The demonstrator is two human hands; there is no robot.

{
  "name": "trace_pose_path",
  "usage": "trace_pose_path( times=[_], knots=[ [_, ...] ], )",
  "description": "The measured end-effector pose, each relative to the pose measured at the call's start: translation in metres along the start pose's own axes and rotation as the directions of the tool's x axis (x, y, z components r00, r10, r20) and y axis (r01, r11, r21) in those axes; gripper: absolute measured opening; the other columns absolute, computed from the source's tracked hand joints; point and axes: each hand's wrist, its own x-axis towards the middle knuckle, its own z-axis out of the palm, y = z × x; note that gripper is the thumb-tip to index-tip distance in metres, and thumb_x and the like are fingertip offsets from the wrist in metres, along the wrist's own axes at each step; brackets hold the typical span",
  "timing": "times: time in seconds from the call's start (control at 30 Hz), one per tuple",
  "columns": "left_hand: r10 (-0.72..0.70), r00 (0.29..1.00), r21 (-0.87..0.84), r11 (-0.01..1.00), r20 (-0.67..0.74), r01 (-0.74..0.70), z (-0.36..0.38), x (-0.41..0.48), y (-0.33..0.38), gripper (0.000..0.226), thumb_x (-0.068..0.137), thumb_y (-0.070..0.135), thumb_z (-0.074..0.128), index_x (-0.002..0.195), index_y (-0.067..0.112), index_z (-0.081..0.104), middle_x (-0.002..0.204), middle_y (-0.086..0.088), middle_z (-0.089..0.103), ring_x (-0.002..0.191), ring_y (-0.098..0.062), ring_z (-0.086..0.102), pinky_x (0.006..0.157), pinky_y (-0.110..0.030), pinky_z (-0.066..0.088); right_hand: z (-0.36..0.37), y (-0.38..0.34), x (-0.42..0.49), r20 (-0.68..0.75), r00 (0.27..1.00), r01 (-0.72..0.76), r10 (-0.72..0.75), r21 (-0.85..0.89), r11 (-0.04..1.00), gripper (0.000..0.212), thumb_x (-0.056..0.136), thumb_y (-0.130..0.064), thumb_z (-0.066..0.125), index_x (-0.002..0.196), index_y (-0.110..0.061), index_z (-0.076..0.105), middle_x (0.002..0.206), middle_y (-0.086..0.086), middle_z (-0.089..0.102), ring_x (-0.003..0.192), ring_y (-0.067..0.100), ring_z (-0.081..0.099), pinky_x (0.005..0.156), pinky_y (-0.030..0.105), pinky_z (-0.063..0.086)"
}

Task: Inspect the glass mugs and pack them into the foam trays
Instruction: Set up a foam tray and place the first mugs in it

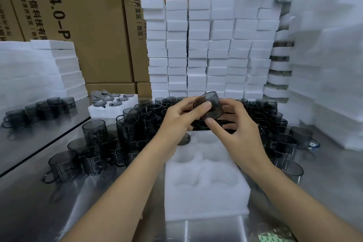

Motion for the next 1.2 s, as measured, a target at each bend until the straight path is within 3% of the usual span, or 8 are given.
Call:
trace_pose_path(
  times=[0.17,0.3,0.43,0.6,0.77,0.97,1.13,1.2],
  knots=[
    [-0.081,0.996,-0.067,0.994,0.038,0.083,0.003,0.0,-0.001,0.043,0.087,0.056,0.072,0.128,0.042,0.074,0.129,0.011,0.076,0.116,-0.003,0.07,0.088,-0.033,0.05,0.006,0.002,-0.002,0.01,0.994,-0.112,0.111,0.128,0.985,0.048,0.082,-0.047,0.086,0.123,-0.034,0.065,0.111,-0.012,0.076,0.103,0.011,0.075,0.089,0.038,0.062],
    [-0.088,0.996,-0.076,0.993,0.023,0.089,0.003,0.001,-0.002,0.042,0.088,0.058,0.072,0.125,0.037,0.077,0.124,0.009,0.078,0.12,-0.008,0.071,0.087,-0.032,0.052,0.004,0.004,-0.001,-0.059,0.998,-0.031,0.027,-0.064,0.997,0.057,0.077,-0.031,0.093,0.119,-0.039,0.056,0.116,-0.017,0.061,0.101,0.008,0.067,0.078,0.024,0.057],
    [-0.141,0.99,-0.162,0.977,0.014,0.142,0.003,0.004,-0.009,0.029,0.098,0.036,0.077,0.123,0.022,0.079,0.117,-0.006,0.081,0.115,-0.023,0.076,0.084,-0.03,0.056,0.006,0.004,-0.002,-0.036,0.999,-0.009,0.006,-0.09,0.996,0.063,0.076,-0.028,0.093,0.125,-0.038,0.054,0.12,-0.012,0.055,0.1,0.011,0.064,0.079,0.032,0.058],
    [-0.111,0.993,-0.352,0.929,0.035,0.116,0.0,0.008,-0.01,0.031,0.098,0.019,0.076,0.128,0.011,0.076,0.122,-0.014,0.079,0.114,-0.026,0.076,0.09,-0.029,0.06,0.008,-0.002,-0.003,0.049,0.967,-0.253,0.249,0.143,0.957,0.066,0.07,-0.064,0.082,0.124,-0.034,0.057,0.109,-0.001,0.075,0.098,0.015,0.074,0.09,0.042,0.061],
    [-0.077,0.996,-0.367,0.926,0.043,0.088,0.001,0.008,-0.01,0.033,0.099,0.006,0.072,0.13,0.014,0.072,0.123,-0.009,0.078,0.114,-0.022,0.076,0.089,-0.027,0.061,0.008,-0.005,0.0,0.072,0.946,-0.321,0.316,0.352,0.88,0.039,0.095,-0.039,0.078,0.123,-0.019,0.06,0.104,0.003,0.082,0.097,0.022,0.079,0.081,0.041,0.058],
    [-0.094,0.993,-0.355,0.928,0.07,0.112,0.0,0.009,-0.011,0.041,0.1,0.031,0.074,0.136,0.012,0.07,0.127,-0.011,0.078,0.117,-0.027,0.075,0.09,-0.029,0.06,0.009,-0.005,-0.001,0.032,0.974,-0.222,0.225,0.346,0.912,0.049,0.086,-0.009,0.088,0.12,-0.024,0.056,0.111,0.004,0.077,0.094,0.022,0.078,0.081,0.03,0.062],
    [-0.104,0.994,-0.377,0.92,0.027,0.106,-0.002,0.012,-0.016,0.037,0.099,0.023,0.075,0.134,0.012,0.07,0.123,-0.011,0.079,0.113,-0.026,0.076,0.089,-0.03,0.061,0.01,-0.007,-0.002,0.124,0.934,-0.355,0.335,0.427,0.832,0.048,0.086,-0.037,0.081,0.126,-0.024,0.057,0.111,0.007,0.079,0.101,0.025,0.079,0.081,0.039,0.061],
    [-0.108,0.994,-0.386,0.916,0.029,0.111,-0.001,0.012,-0.016,0.04,0.093,0.024,0.076,0.131,0.014,0.072,0.122,-0.009,0.079,0.112,-0.023,0.077,0.087,-0.029,0.062,0.009,-0.007,-0.001,0.112,0.932,-0.358,0.345,0.435,0.826,0.042,0.091,-0.032,0.081,0.124,-0.021,0.059,0.105,0.007,0.081,0.102,0.028,0.079,0.08,0.038,0.062]
  ],
)
